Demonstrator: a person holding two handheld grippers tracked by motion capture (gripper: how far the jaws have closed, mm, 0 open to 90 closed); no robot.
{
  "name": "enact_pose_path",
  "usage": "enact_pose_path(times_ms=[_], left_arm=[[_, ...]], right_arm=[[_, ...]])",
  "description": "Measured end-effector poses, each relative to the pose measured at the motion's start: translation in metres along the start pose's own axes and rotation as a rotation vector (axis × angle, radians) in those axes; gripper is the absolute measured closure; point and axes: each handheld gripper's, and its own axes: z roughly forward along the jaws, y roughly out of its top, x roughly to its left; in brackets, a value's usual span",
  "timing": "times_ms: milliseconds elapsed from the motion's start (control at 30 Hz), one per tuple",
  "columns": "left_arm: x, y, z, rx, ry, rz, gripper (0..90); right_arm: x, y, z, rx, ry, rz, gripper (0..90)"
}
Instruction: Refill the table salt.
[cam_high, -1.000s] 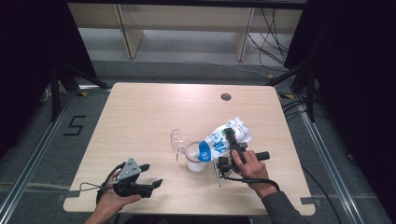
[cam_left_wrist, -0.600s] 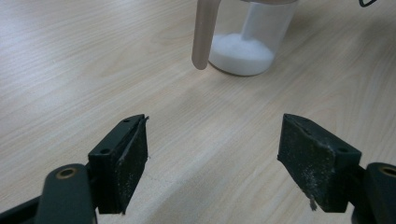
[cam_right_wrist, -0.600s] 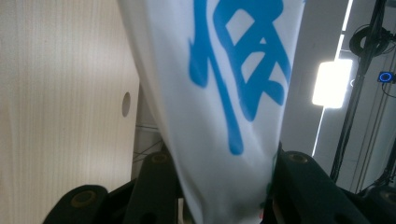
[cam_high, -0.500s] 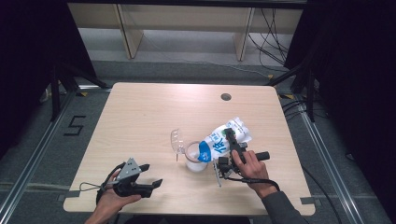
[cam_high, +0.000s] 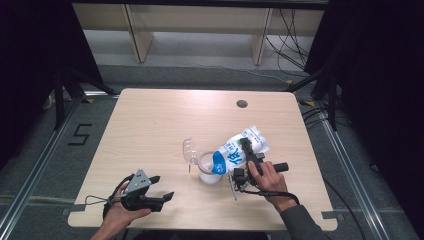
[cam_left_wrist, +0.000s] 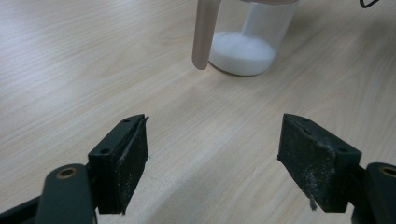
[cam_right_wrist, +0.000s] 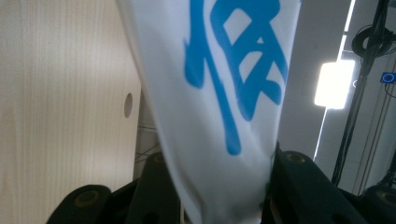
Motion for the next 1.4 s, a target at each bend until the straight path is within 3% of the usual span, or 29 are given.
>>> enact_pose_path(times_ms=[167, 233, 1400], left_arm=[[0.0001, 0.0002, -0.0005, 0.006, 0.001, 0.004, 23.9], [0.0002, 0.0002, -0.0007, 0.006, 0.001, 0.005, 23.9], [0.0004, 0.0004, -0.0005, 0.011, 0.002, 0.007, 23.8]], right_arm=[[0.0004, -0.0001, 0.0000, -0.003, -0.001, 0.005, 71.6], [-0.0015, 0.0002, 0.0004, -0.010, 0.000, -0.018, 71.7], [-0.0017, 0.0004, -0.0003, -0.010, 0.008, -0.011, 74.5]])
